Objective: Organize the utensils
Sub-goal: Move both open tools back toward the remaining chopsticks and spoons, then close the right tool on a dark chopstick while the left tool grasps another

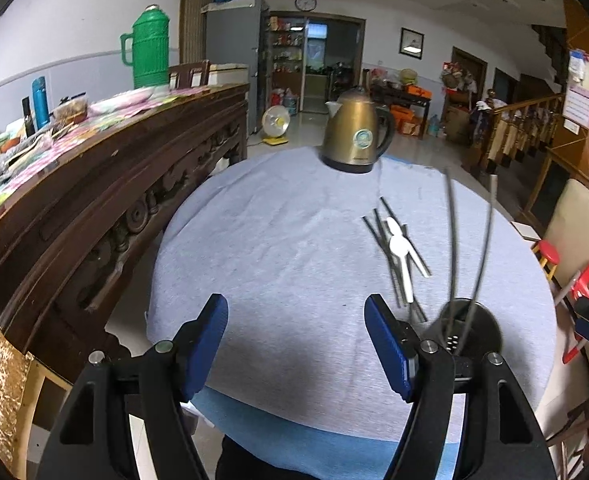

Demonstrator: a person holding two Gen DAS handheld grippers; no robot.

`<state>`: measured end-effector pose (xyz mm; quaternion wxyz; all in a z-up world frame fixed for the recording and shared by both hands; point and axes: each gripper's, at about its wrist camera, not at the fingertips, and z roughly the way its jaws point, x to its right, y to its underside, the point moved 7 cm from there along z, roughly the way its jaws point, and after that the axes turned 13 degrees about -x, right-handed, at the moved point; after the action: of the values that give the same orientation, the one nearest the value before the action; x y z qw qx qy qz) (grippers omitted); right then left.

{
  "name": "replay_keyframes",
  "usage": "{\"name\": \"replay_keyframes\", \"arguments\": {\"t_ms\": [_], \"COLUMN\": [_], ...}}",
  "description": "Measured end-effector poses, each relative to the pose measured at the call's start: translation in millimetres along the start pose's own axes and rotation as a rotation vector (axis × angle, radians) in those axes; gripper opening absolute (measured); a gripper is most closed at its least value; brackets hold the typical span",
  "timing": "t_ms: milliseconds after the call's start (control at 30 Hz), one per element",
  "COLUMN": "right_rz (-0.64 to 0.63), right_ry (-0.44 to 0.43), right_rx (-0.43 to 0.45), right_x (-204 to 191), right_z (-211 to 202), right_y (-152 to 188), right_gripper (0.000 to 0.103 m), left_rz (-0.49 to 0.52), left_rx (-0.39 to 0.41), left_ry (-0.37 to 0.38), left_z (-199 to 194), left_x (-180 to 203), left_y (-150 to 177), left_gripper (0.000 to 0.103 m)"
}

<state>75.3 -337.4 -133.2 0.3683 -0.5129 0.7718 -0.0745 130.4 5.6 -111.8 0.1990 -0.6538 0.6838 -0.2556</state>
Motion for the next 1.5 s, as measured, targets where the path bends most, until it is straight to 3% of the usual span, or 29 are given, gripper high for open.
{"name": "replay_keyframes", "arguments": {"t_ms": [400,600,800,1067,1367,1500], "right_rz": [0.085,0.042,-0.029,-0.109,-0.135,-0.121], "right_ry": [0.030,0.048,0.040,-0.001,-0.073,-0.063], "right_rx": [-0.045,-0.100,-0.165,-0.276,-0.385,-0.416], "right_x": [33,29,12,-29,-66,-72], "right_z": [25,53,92,166,245,275], "right_y": [-21,-44,-88,-143,-188,-202], "right_gripper": [0.072,0.072,0.070,0.067,0.064,0.058], "left_rz": [0.012,0.029,0.055,0.096,0.136,0.146], "left_rx": [-0.052,-0.102,-0.142,-0.192,-0.278,-0.330], "left_ry": [-0.036,-0.028,-0.044,0.028,0.083,0.130], "left_z": [40,72,108,155,204,229], "left_x": [-12,-17,-11,33,69,84], "left_y": [-14,-35,-71,-119,-145,-153], "left_gripper": [0.072,0.072,0.071,0.072,0.071,0.071]}}
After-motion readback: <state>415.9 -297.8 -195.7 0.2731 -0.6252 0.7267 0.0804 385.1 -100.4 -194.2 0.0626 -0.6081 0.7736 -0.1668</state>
